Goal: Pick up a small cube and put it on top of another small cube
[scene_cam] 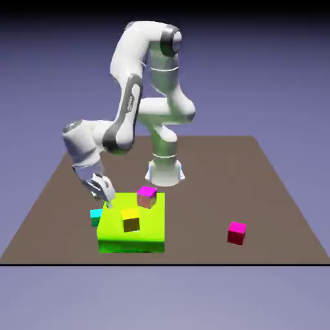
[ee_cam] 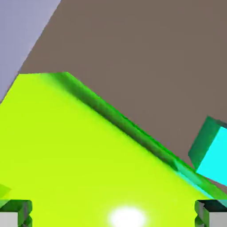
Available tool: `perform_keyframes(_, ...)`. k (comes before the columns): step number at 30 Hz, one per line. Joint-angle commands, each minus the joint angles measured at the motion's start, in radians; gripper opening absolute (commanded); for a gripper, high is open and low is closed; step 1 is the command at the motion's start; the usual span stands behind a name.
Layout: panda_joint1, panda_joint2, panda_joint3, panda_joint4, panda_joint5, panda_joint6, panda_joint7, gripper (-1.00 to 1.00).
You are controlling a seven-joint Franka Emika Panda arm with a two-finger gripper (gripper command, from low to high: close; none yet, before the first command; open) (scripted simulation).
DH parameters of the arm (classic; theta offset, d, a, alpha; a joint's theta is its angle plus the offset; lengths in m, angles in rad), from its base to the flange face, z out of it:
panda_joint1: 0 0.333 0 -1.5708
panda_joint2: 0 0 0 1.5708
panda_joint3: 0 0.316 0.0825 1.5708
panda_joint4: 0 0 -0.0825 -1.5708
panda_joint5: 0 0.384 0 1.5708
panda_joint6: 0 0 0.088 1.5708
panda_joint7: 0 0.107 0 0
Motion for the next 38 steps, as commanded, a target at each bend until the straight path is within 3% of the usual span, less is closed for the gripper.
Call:
perform_keyframes(1,-0.005,0.036,-0.023,0.019,0.021,-0.034,0.006,0.00)
perform_keyframes(6,-0.027,0.192,-0.123,0.103,0.110,-0.181,0.030,0.00)
perform_keyframes(11,-0.061,0.321,-0.025,0.079,0.248,-0.061,-0.058,0.00)
perform_keyframes(12,-0.061,0.321,-0.025,0.079,0.248,-0.061,-0.058,-1.00)
perform_keyframes(20,0.068,0.208,-0.124,0.226,0.012,-0.229,0.036,-1.00)
perform_keyframes(30,0.164,0.076,0.211,0.498,-0.421,-0.580,-0.215,-1.00)
perform_keyframes(35,0.166,0.103,0.221,0.361,-0.419,-0.416,-0.224,-1.00)
perform_keyframes(36,0.166,0.103,0.221,0.361,-0.419,-0.416,-0.224,1.00)
perform_keyframes(38,0.166,0.095,0.219,0.397,-0.421,-0.459,-0.222,1.00)
